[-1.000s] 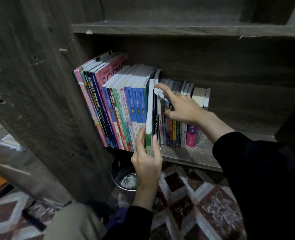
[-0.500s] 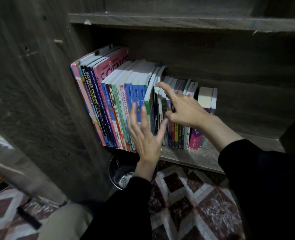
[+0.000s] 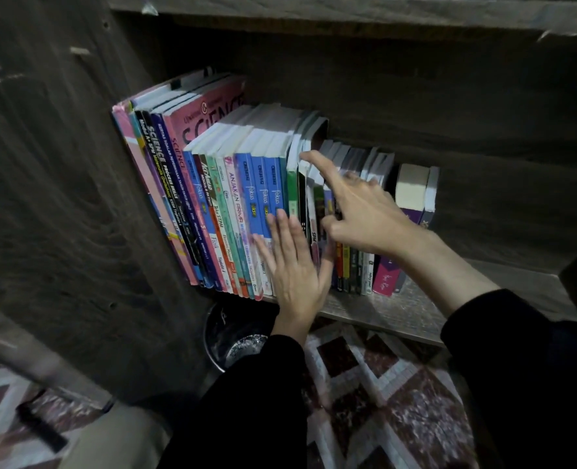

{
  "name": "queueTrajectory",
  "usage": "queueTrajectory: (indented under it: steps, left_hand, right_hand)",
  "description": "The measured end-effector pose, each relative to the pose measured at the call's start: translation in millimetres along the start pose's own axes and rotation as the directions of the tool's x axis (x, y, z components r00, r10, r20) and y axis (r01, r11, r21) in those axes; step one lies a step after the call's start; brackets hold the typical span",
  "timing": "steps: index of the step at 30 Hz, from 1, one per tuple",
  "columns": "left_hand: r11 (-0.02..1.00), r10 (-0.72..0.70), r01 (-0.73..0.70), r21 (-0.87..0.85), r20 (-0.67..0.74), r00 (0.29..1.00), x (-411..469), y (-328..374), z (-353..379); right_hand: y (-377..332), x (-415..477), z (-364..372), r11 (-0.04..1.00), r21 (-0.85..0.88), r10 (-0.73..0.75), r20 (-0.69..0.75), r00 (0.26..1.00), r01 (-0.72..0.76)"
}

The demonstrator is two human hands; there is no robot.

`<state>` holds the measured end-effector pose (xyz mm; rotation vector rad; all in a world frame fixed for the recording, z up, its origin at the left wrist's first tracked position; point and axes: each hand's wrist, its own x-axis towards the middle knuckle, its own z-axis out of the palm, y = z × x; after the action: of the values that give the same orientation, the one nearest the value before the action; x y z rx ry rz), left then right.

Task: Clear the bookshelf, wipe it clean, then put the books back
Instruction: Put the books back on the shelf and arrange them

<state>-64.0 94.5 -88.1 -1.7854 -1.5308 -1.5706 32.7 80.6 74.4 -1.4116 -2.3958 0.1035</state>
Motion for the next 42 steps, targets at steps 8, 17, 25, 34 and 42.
queueTrajectory:
  steps: [8,17,25,34,42]
  left_hand:
    - [0.994,-0.110,0.105,0.039,0.158,0.981,-60,-5,-2]
    - [0.984,-0.156,0.173,-0.051,0.247,0.956,-54,7,-32]
    - [0.914,-0.273,0.358,-0.190,0.365,0.890,8,3,-75]
    - [0.929,-0.266,0.350,-0.119,0.441,0.857,18,4,-85]
    - [0.900,-0.316,0.435,0.010,0.702,0.638,-3,-18,-80]
  right_hand:
    - [-2,-3,3,0.999,-0.015,0.034,-0.003,0.999,-0.034]
    - [2,-2,9,0.997,0.000,0.082,0.013,0.997,-0.082]
    - [-2,-27,31,0.996,0.068,0.080,-0.351,0.933,-0.059]
    - [-22,-54,103,0.843,0.427,0.389,-0.060,0.919,-0.329]
    - [-11,-77,170,0.700,0.513,0.494,0.155,0.855,-0.497]
